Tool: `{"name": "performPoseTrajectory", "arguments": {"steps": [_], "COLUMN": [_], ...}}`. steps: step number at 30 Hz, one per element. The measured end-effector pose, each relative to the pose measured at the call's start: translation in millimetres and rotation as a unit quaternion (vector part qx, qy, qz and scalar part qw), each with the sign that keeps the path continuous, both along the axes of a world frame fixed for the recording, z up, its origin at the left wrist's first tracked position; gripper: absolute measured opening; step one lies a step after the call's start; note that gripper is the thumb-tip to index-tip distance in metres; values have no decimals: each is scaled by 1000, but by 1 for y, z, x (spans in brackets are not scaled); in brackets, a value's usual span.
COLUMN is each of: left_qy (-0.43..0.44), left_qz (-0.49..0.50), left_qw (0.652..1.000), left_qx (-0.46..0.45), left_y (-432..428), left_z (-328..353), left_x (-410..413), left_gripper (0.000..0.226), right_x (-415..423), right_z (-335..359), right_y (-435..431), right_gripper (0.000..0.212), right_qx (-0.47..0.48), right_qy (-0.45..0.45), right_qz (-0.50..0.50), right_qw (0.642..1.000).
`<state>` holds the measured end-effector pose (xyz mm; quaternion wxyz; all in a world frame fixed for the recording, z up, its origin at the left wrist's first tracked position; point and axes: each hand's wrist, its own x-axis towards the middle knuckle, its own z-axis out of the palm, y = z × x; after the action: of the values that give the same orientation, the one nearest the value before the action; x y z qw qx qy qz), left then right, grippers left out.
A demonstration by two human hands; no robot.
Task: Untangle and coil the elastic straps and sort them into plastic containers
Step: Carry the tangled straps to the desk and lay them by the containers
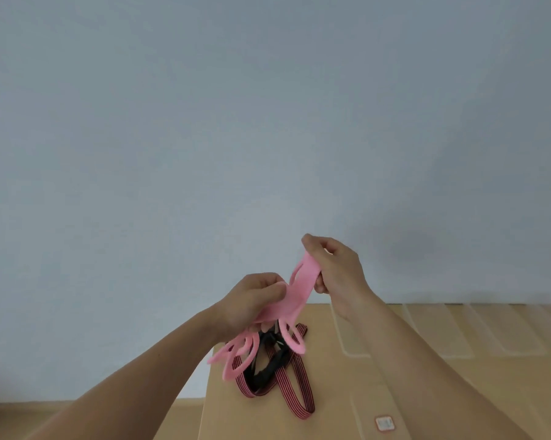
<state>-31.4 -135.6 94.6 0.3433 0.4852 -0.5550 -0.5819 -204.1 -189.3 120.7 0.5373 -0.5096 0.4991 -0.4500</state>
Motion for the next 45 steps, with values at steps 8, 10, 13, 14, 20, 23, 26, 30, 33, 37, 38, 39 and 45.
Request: {"name": "performPoseTrajectory", "arguments": {"steps": [8,10,13,14,20,23,26,30,33,37,38,39,45], "left_qy": [220,249,226,211,171,197,216,192,161,88,73,62,37], "left_qz": [62,78,100,102,85,159,191,230,234,262,268,272,305], "left_qw": [973,965,968,971,977,948,912,884,886,887,885,883,872], "left_qx": [18,35,42,39,94,195,291,358,365,371,375,379,382], "left_y": [0,0,0,0,-1,-1,6,21,31,36,36,35,36], "left_z": [13,13,11,10,-1,-17,-44,-78,-96,-119,-122,-125,-133], "left_x": [-18,-28,-44,-50,-80,-99,-126,-165,-191,-217,-220,-223,-228], "left_gripper": [31,32,34,34,29,22,22,32,15,11,10,9,7], "right_x": [-20,-23,-33,-38,-80,-110,-139,-176,-203,-222,-223,-224,-233], "right_z": [-33,-32,-39,-43,-64,-73,-91,-117,-139,-175,-183,-191,-223], "right_y": [51,64,74,78,100,112,120,123,120,107,103,99,83], "right_gripper": [61,47,50,52,16,11,11,19,22,22,20,18,16], "right_qx": [11,-5,15,21,37,57,115,192,230,274,275,273,224], "right_qy": [97,59,66,94,76,95,106,136,142,144,148,156,246], "right_qz": [133,167,155,130,-3,-31,-35,28,61,107,123,138,182], "right_qw": [986,984,986,987,996,993,987,972,961,945,942,939,925]}}
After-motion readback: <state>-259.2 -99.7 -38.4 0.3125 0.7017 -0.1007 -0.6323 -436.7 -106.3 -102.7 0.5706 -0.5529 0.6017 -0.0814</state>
